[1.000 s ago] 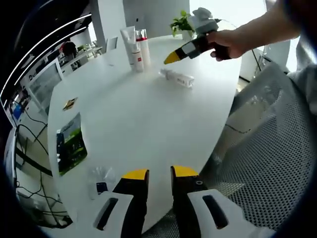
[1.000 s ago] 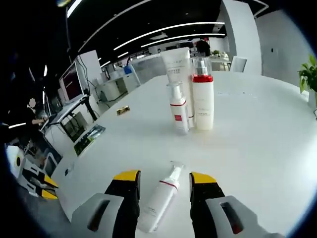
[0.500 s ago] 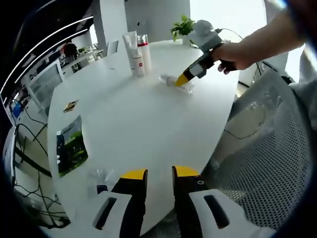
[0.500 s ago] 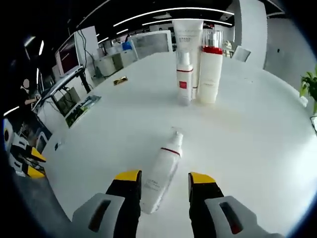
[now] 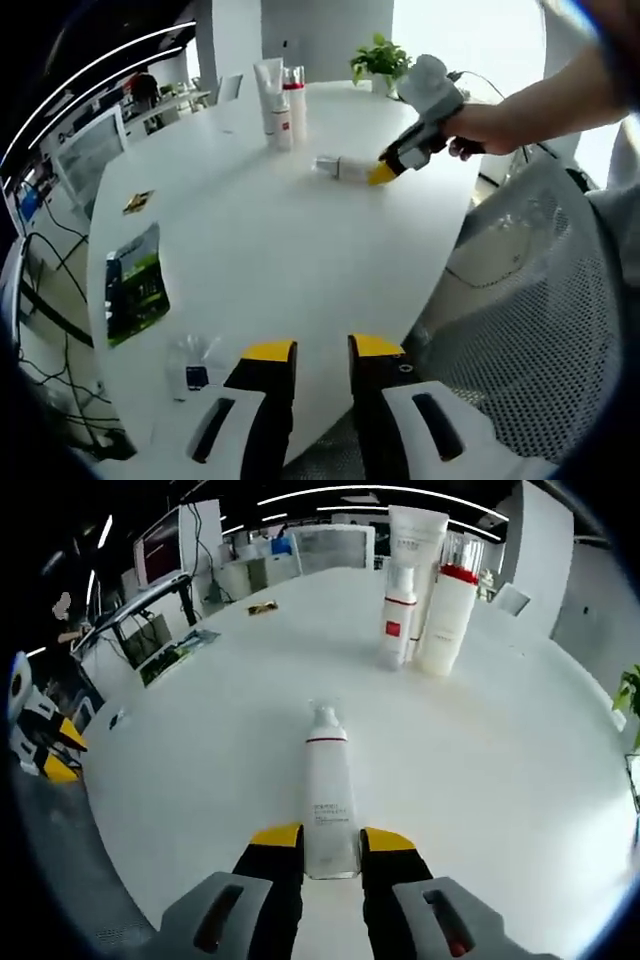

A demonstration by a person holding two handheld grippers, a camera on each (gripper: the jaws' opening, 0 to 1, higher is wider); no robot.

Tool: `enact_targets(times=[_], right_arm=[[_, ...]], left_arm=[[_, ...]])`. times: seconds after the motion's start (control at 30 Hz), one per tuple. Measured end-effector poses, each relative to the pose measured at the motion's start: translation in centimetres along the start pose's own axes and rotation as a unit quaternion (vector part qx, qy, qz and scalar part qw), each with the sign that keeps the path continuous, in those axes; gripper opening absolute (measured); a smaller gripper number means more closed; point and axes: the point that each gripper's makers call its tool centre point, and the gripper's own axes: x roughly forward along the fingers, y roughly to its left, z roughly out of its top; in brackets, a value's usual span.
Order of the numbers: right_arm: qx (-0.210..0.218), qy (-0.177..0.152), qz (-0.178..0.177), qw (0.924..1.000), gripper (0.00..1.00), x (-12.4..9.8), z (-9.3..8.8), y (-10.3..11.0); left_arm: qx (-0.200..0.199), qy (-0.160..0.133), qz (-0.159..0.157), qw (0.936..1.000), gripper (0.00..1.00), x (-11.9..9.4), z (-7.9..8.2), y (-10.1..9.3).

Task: Arrange the skincare products in the storage area until every visible bottle or jar stands upright without overlapping.

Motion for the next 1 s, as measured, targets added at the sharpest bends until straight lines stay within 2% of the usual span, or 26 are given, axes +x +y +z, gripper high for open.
enact_targets(times=[0.13, 0.3, 0.37, 0.43, 0.47, 0.53, 0.57, 0.6, 0.7, 0.8, 0.83, 0.9, 0.93, 1.0], right_arm=[[0.014, -0.004, 0.017, 0.9997, 0.15, -0.3, 0.1, 0.5], [0.029, -0.047, 0.058, 0.9968, 0.15, -1.4, 1.9, 2.9], [0.056, -0.068, 0.077, 0.9931, 0.15, -2.2, 2.5, 4.2], [0.087, -0.094, 0.097, 0.9870, 0.15, -3.3, 3.3, 5.7], [0.104, -0.115, 0.113, 0.9815, 0.15, -3.9, 3.9, 6.8], [0.131, -0.132, 0.137, 0.9730, 0.15, -4.9, 4.2, 8.6], [0.126, -0.136, 0.143, 0.9722, 0.15, -5.2, 4.1, 9.3], [0.118, -0.132, 0.141, 0.9742, 0.15, -5.4, 3.9, 9.6], [0.109, -0.138, 0.154, 0.9723, 0.14, -5.7, 3.4, 11.2], [0.111, -0.136, 0.164, 0.9706, 0.14, -5.9, 3.0, 11.8], [0.122, -0.142, 0.174, 0.9668, 0.14, -6.1, 3.2, 12.0], [0.124, -0.146, 0.177, 0.9653, 0.14, -6.5, 3.2, 11.9], [0.126, -0.151, 0.181, 0.9635, 0.14, -6.7, 3.3, 12.0], [0.138, -0.171, 0.198, 0.9553, 0.14, -7.4, 4.0, 12.3]], left_arm=[[-0.021, -0.006, -0.009, 0.9997, 0.20, -0.1, 0.4, -0.1], [-0.058, -0.031, -0.019, 0.9976, 0.22, -0.5, 1.4, 0.1], [-0.086, -0.038, -0.028, 0.9952, 0.22, -0.5, 1.8, 0.1], [-0.084, -0.043, -0.035, 0.9950, 0.23, -0.5, 2.1, -0.1], [-0.090, -0.046, -0.046, 0.9938, 0.23, -0.4, 2.4, -0.4], [-0.123, -0.063, -0.075, 0.9876, 0.23, -0.2, 3.5, -1.5], [-0.141, -0.072, -0.093, 0.9831, 0.24, -0.1, 4.1, -2.1], [-0.166, -0.087, -0.123, 0.9745, 0.26, 0.0, 5.1, -3.2], [-0.185, -0.101, -0.141, 0.9674, 0.27, 0.6, 6.1, -4.3], [-0.192, -0.090, -0.153, 0.9652, 0.26, 1.3, 5.8, -5.4], [-0.200, -0.089, -0.160, 0.9626, 0.26, 1.4, 5.7, -5.8], [-0.221, -0.097, -0.177, 0.9543, 0.26, 1.2, 5.6, -6.3], [-0.224, -0.096, -0.178, 0.9534, 0.26, 1.2, 5.4, -6.3], [-0.236, -0.094, -0.187, 0.9490, 0.25, 1.0, 5.4, -6.0]])
